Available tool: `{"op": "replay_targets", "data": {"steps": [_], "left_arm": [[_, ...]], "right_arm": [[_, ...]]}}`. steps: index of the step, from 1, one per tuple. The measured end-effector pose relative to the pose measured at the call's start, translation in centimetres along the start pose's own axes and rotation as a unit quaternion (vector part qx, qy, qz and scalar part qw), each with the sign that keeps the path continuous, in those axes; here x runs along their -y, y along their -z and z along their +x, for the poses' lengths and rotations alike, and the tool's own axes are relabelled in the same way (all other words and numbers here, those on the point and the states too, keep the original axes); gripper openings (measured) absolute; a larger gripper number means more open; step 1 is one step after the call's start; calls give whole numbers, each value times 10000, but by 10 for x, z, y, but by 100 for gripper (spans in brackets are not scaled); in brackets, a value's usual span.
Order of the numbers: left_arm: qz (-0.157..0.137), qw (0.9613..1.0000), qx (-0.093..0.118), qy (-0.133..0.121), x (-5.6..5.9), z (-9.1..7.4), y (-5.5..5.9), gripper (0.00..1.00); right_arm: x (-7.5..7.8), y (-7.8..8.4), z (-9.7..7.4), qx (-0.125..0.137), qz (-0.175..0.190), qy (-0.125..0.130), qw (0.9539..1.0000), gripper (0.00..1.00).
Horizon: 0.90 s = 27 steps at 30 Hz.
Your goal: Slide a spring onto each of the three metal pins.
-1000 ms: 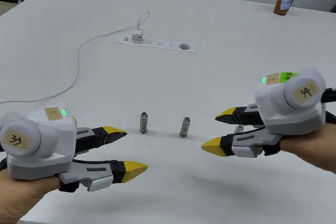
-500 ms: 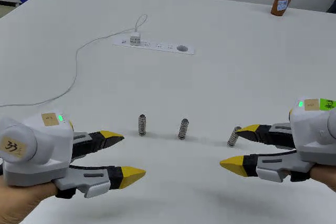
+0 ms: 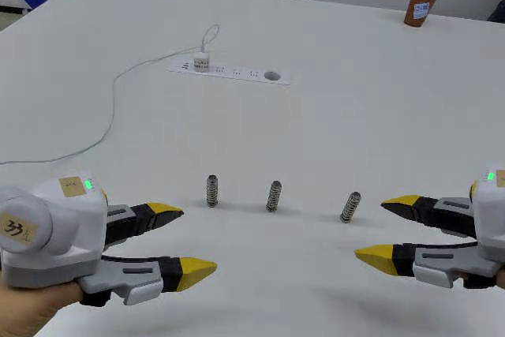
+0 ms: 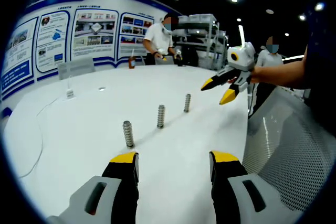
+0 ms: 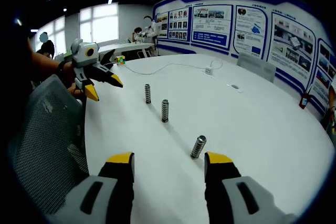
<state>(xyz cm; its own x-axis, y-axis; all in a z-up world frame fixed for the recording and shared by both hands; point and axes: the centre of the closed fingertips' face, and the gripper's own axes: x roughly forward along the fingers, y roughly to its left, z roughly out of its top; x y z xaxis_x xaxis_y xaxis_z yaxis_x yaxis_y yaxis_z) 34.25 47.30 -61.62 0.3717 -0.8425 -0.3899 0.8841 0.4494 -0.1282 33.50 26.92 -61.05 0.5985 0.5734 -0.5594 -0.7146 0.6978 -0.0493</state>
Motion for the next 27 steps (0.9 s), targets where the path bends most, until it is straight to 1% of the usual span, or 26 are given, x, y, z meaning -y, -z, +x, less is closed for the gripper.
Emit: {"op": "replay_targets", "data": {"steps": [6,14,27], "left_arm": [[-7,10000,-28,-8,0,0,3,56],[-37,10000,-53,-29,-3,1,6,56],[-68,9999,-62,-40,-5,1,8,56]], "right_arm": [[2,9,-1,-12,33,26,10000,60],[12,14,-8,69,195,216,9996,63],[11,17,-10,200,403,364,9983,66]]}}
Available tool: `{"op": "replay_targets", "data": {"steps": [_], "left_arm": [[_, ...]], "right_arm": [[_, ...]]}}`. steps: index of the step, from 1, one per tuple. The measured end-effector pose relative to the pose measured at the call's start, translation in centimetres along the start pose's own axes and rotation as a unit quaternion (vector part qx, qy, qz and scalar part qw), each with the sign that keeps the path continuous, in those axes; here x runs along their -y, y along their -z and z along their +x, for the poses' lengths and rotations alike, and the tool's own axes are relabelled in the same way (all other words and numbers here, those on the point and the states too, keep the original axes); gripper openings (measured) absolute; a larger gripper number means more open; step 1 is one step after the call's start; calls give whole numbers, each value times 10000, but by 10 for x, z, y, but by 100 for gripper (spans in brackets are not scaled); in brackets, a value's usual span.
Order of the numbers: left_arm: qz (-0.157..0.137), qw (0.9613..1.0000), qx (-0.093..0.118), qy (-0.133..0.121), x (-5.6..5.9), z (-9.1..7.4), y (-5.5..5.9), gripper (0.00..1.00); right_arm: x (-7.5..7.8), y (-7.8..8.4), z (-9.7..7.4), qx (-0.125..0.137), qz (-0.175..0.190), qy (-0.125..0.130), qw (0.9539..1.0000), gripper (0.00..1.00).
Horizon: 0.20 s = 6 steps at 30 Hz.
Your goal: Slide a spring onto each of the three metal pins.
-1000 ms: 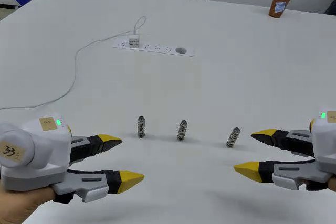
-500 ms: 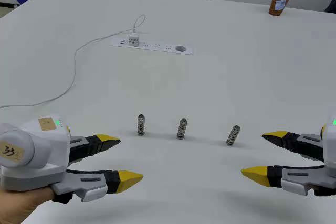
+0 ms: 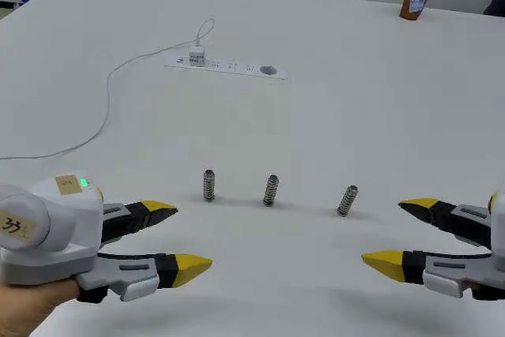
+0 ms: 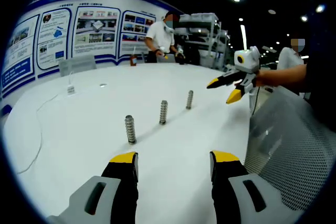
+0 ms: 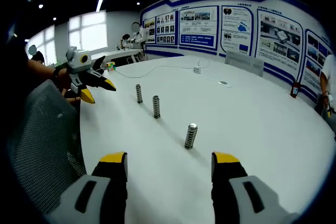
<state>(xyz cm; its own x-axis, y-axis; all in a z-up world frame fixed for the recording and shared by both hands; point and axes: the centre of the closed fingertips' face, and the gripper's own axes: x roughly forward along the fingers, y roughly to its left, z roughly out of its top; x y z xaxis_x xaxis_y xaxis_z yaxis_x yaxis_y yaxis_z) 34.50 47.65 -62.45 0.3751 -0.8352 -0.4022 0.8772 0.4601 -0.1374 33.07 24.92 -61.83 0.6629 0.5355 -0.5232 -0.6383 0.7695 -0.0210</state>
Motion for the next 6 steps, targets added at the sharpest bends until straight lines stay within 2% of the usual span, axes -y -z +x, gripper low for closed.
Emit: {"op": "replay_targets", "data": {"steps": [6], "left_arm": [[-18,10000,-6,-27,-2,-1,1,56]], "right_arm": [[-1,-1,0,49,92,55,9999,66]]}}
